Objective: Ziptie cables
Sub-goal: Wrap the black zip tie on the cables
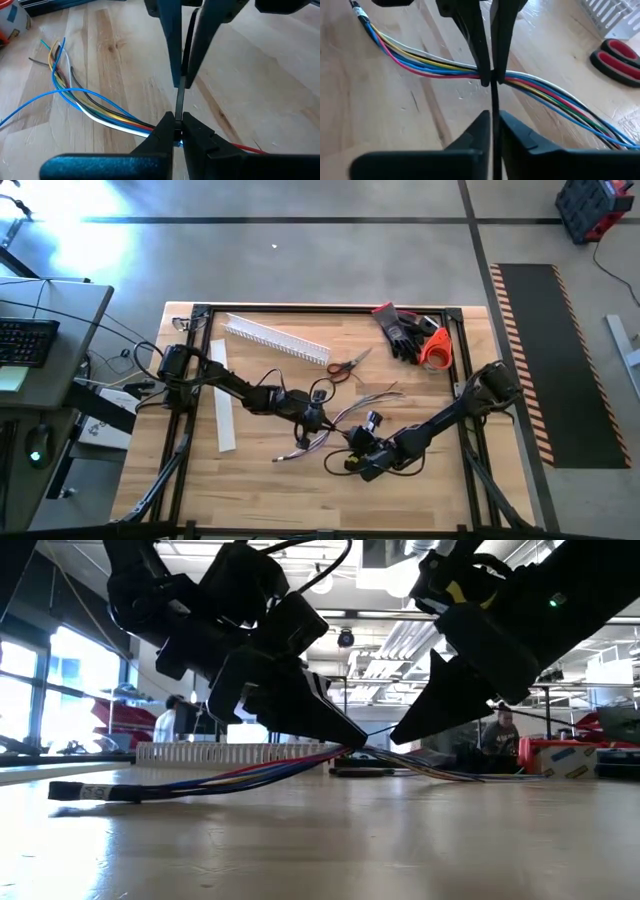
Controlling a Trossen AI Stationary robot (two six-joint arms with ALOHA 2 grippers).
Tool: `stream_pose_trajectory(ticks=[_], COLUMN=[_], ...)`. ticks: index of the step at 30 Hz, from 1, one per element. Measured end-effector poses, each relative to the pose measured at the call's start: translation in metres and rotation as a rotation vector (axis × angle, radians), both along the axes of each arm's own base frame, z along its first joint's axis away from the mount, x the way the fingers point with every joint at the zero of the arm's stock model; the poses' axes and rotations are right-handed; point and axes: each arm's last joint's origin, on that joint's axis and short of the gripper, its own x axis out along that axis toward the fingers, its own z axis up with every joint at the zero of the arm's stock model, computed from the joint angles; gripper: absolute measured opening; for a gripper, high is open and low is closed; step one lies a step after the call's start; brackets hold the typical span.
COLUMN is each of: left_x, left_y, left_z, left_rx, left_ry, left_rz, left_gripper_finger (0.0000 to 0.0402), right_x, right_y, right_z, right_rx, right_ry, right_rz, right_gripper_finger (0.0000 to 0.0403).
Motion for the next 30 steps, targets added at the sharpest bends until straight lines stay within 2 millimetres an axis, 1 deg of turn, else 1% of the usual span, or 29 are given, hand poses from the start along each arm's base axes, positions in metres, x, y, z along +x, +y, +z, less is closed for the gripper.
stream_pose_trajectory(ticks=[2, 4, 14, 18, 23, 30], left_x=[-0.0001, -0.0001, -0.0001, 0.0, 0.0, 0.0], left_y=[0.0, 0.0001, 0.0001, 0.0002, -0.0001, -0.0003], left_z=[0.0, -0.0002, -0.0001, -0.0001, 0.0, 0.0], left_rx=[0.0, 0.001, 0.001, 0.002, 0.003, 0.002], left_ry=[0.001, 0.002, 0.001, 0.001, 0.0, -0.001], left_rz=[0.0, 0.002, 0.002, 0.006, 0.005, 0.004], left_gripper_finger=[0.0001, 0.0001, 0.0001, 0.0001, 0.0001, 0.0001], right_x=[-0.0001, -0.0001, 0.0012, 0.0036, 0.0068, 0.0093], right_y=[0.0002, 0.0002, 0.0017, -0.0024, -0.0034, -0.0079], right_z=[0.0, 0.0, 0.0005, 0.0008, 0.0025, 0.0026], right_rx=[-0.001, 0.002, 0.02, 0.023, 0.02, 0.036], right_ry=[-0.001, -0.002, 0.002, -0.002, -0.021, -0.018], right_rz=[0.0, -0.002, 0.028, 0.013, 0.023, 0.012], right_gripper_finger=[0.0005, 0.0012, 0.0078, 0.0102, 0.0102, 0.0083])
